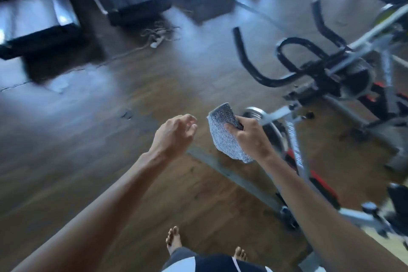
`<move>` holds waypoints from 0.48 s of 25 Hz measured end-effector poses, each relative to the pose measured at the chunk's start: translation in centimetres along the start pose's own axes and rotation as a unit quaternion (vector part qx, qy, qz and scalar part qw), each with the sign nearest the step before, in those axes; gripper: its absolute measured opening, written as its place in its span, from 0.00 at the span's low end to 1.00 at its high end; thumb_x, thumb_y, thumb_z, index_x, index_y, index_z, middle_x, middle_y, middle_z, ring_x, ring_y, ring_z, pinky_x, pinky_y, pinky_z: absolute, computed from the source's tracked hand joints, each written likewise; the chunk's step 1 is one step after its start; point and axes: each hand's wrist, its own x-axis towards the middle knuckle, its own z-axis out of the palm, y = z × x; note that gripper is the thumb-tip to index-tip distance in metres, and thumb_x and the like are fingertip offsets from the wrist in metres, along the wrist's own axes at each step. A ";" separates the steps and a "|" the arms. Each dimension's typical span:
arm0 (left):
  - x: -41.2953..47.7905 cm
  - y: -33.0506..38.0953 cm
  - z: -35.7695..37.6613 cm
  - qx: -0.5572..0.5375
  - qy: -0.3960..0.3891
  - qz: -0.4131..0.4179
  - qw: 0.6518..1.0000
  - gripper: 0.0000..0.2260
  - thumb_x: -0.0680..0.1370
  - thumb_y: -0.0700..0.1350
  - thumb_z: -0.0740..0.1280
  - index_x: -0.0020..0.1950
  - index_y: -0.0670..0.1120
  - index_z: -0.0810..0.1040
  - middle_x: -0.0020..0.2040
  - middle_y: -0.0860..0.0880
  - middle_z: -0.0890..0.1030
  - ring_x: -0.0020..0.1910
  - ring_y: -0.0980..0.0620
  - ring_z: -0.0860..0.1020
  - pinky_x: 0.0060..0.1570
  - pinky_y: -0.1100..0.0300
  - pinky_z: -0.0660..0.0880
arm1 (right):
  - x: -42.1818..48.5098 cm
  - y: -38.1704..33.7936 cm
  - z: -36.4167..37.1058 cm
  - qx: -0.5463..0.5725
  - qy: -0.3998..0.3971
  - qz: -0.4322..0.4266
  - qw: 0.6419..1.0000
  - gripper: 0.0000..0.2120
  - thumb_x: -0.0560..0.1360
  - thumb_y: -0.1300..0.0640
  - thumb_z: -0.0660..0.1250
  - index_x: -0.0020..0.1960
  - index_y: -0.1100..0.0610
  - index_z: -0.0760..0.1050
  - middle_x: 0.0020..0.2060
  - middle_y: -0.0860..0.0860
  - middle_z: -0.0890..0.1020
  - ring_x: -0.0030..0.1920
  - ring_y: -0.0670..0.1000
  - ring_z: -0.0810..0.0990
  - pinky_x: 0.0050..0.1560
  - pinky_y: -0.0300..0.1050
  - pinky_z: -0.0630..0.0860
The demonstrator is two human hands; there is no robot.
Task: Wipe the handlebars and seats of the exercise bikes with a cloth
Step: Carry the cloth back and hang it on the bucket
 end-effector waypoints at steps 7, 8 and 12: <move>1.7 -16.3 -11.7 0.013 0.062 -0.092 0.994 0.10 0.81 0.49 0.63 0.59 0.52 0.80 0.57 0.51 0.83 0.58 0.49 0.79 0.54 0.55 0.74 | 9.3 -10.4 16.0 0.025 -0.072 -0.062 0.995 0.09 0.79 0.57 0.68 0.41 0.59 0.78 0.29 0.44 0.70 0.31 0.44 0.66 0.33 0.44 0.64; 2.3 -17.9 -12.9 0.015 0.063 -0.097 0.993 0.10 0.81 0.49 0.63 0.60 0.52 0.80 0.58 0.51 0.83 0.58 0.48 0.79 0.53 0.55 0.73 | 10.6 -11.4 17.8 0.029 -0.072 -0.065 0.995 0.10 0.78 0.57 0.68 0.39 0.57 0.77 0.27 0.42 0.69 0.30 0.44 0.64 0.33 0.43 0.63; 5.7 -22.8 -16.3 0.015 0.067 -0.098 0.993 0.11 0.81 0.49 0.63 0.60 0.52 0.80 0.58 0.51 0.82 0.58 0.49 0.79 0.53 0.56 0.72 | 15.7 -14.6 23.0 0.035 -0.071 -0.074 0.994 0.10 0.78 0.56 0.68 0.43 0.62 0.78 0.30 0.45 0.69 0.32 0.45 0.65 0.34 0.44 0.63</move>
